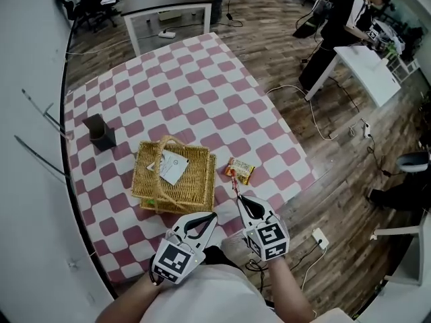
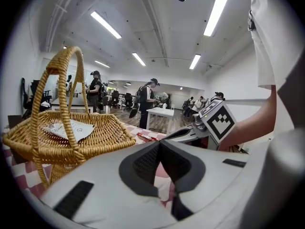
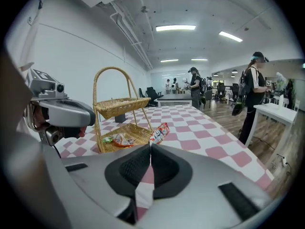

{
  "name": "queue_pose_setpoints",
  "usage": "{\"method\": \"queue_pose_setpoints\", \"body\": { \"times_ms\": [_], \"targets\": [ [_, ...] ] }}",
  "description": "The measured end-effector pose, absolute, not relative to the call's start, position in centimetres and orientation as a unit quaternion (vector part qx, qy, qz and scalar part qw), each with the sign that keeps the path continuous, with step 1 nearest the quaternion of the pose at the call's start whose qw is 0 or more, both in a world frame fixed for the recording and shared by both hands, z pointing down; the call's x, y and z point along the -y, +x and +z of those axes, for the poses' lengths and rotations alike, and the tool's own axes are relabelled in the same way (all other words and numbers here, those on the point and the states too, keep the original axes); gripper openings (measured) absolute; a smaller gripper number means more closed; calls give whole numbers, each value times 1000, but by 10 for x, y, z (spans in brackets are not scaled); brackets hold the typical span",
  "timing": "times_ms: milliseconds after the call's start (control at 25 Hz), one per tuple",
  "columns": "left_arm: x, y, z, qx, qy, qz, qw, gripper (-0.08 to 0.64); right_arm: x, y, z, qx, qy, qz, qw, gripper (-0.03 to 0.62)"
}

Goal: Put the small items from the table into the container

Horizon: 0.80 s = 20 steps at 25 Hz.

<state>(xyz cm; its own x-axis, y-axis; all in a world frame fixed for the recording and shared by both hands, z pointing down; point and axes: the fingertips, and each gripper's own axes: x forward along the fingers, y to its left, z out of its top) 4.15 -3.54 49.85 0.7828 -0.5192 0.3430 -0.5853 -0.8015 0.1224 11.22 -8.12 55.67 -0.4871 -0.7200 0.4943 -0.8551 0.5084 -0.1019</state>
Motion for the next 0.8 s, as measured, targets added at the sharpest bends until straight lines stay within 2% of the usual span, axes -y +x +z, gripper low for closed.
{"method": "queue_pose_setpoints", "body": {
  "times_ms": [800],
  "targets": [
    [41, 9, 440, 328, 934, 82, 120, -9, 83, 82, 453, 873, 459, 80, 143, 23]
  ]
}}
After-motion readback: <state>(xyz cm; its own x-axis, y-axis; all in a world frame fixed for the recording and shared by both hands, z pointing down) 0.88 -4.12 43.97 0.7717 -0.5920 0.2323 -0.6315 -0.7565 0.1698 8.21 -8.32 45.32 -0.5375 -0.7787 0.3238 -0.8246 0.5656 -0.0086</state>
